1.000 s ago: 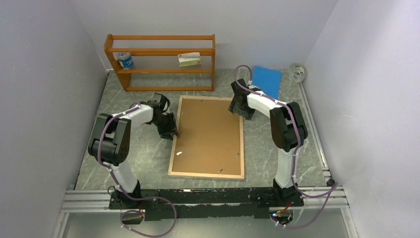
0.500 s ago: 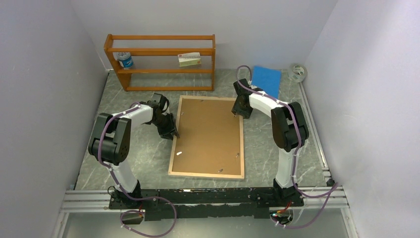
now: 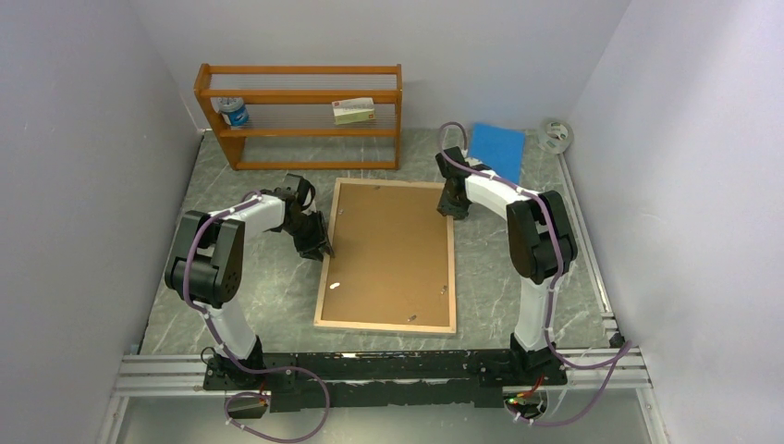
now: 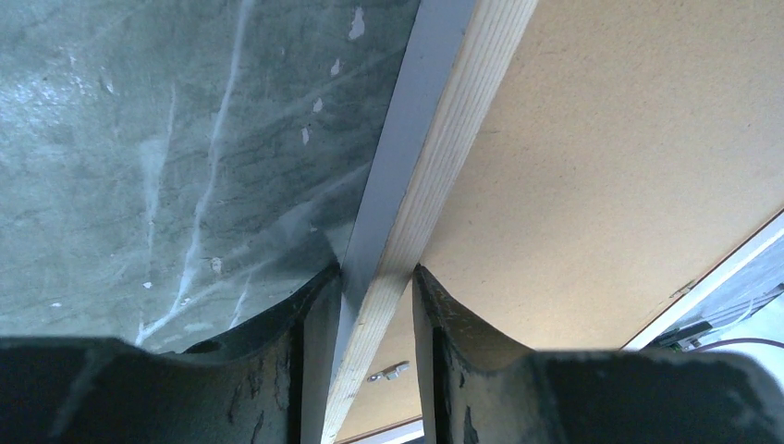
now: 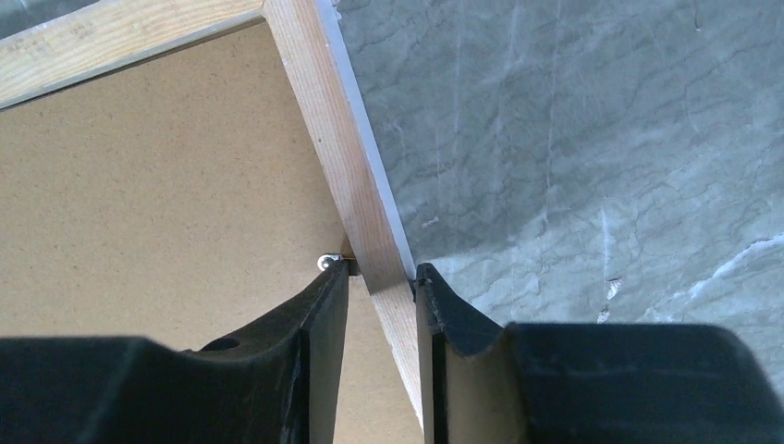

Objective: Put the photo into the frame
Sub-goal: Install the photo frame at the center of the board.

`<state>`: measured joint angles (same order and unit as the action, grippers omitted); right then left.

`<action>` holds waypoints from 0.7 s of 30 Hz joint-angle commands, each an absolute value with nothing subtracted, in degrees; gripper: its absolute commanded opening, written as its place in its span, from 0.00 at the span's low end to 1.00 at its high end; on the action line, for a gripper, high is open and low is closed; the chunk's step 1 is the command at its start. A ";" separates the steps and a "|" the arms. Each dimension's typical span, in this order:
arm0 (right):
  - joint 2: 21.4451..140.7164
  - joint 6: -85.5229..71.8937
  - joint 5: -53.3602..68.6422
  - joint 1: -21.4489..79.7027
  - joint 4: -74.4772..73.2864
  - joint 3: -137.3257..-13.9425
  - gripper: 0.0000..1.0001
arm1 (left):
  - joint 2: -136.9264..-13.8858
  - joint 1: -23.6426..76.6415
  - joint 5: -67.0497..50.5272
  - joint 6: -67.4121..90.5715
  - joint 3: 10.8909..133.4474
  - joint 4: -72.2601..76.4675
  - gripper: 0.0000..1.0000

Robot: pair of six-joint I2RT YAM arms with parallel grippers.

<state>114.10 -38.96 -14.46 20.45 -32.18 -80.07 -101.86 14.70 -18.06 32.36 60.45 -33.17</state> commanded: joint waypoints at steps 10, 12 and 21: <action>103.75 -38.45 -11.82 21.19 -33.59 -78.37 0.70 | -102.40 15.36 -18.23 32.51 58.80 -31.18 0.45; 100.91 -39.35 -10.94 21.17 -34.61 -76.25 0.74 | -102.16 15.38 -18.49 32.56 58.70 -31.16 0.50; 86.94 -43.56 -10.73 28.12 -40.35 -60.28 0.76 | -99.50 15.38 -19.05 34.14 57.33 -30.88 0.65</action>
